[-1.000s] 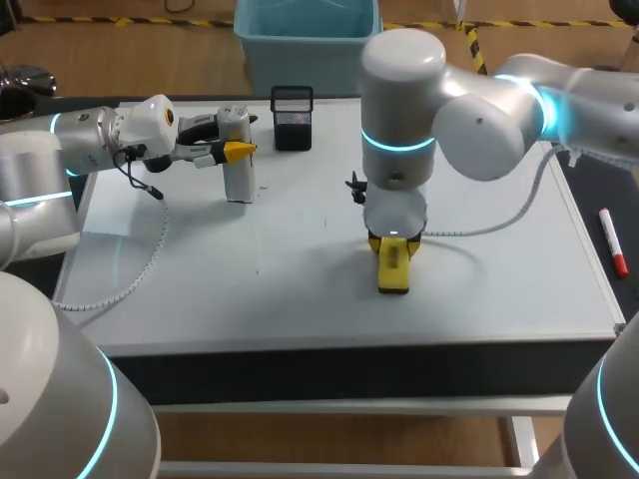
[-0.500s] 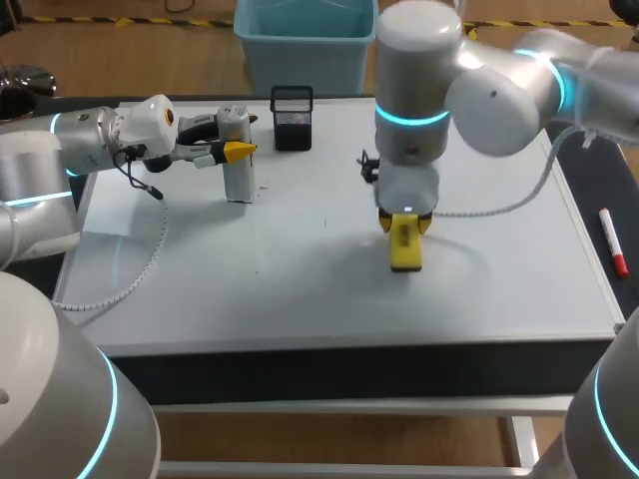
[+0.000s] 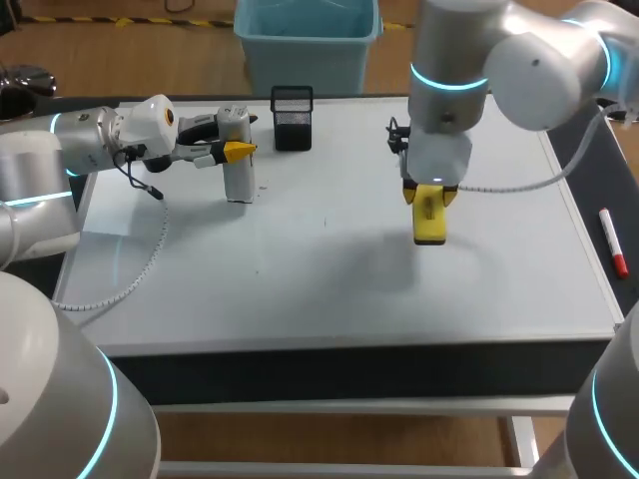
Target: Pick up the inspection probe, press it on each red-marked spot on the whiteboard one by one, put down the probe, pick up the eraser, and wipe off all the red marks.
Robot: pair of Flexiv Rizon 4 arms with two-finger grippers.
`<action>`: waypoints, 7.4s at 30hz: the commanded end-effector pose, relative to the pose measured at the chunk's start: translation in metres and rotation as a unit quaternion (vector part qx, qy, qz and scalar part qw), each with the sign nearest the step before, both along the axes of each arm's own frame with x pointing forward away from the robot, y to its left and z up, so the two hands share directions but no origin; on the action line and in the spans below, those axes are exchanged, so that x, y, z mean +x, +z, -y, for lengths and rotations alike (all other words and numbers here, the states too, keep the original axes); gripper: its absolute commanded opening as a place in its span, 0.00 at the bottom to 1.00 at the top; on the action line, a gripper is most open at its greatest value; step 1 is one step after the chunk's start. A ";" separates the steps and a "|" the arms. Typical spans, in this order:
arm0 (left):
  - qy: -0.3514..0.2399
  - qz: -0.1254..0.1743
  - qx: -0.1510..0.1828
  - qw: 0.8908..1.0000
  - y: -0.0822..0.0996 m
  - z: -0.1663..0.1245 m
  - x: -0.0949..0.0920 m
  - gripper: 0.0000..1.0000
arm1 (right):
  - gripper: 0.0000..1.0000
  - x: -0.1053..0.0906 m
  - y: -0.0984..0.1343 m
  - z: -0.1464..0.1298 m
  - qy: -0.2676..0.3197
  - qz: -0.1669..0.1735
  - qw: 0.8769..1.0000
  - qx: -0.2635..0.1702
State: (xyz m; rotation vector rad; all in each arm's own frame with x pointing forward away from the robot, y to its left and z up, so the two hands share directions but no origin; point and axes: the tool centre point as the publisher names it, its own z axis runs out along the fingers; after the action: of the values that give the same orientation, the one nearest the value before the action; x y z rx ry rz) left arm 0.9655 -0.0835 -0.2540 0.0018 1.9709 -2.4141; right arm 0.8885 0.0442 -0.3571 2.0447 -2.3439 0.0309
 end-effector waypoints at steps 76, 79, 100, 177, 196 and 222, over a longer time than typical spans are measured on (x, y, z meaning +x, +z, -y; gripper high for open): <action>0.000 0.001 -0.001 1.000 0.000 0.000 0.000 0.00 | 0.00 0.344 -0.050 0.029 0.030 -0.057 0.998 0.000; 0.000 0.001 -0.001 1.000 0.000 0.000 0.000 0.00 | 0.00 0.345 -0.053 0.028 0.024 -0.059 0.998 0.001; 0.000 0.001 -0.001 1.000 0.000 0.000 0.000 0.00 | 0.00 0.326 -0.065 0.024 0.015 -0.067 0.998 0.005; 0.000 0.001 -0.001 1.000 0.000 0.000 0.000 0.00 | 1.00 0.281 0.095 0.133 -0.390 -0.128 0.885 0.219; 0.000 0.001 -0.001 1.000 0.000 0.000 0.000 0.00 | 1.00 0.264 0.110 0.147 -0.401 -0.126 0.873 0.246; -0.049 0.039 -0.008 0.998 0.067 0.013 0.067 0.00 | 1.00 0.264 0.110 0.147 -0.401 -0.126 0.873 0.246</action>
State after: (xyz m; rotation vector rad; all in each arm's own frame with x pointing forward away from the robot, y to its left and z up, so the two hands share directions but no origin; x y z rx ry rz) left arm 1.0083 -0.0924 -0.1971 0.1084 1.9216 -2.4222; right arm 1.1533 -0.1024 -0.2481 0.8969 -2.9881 -0.8710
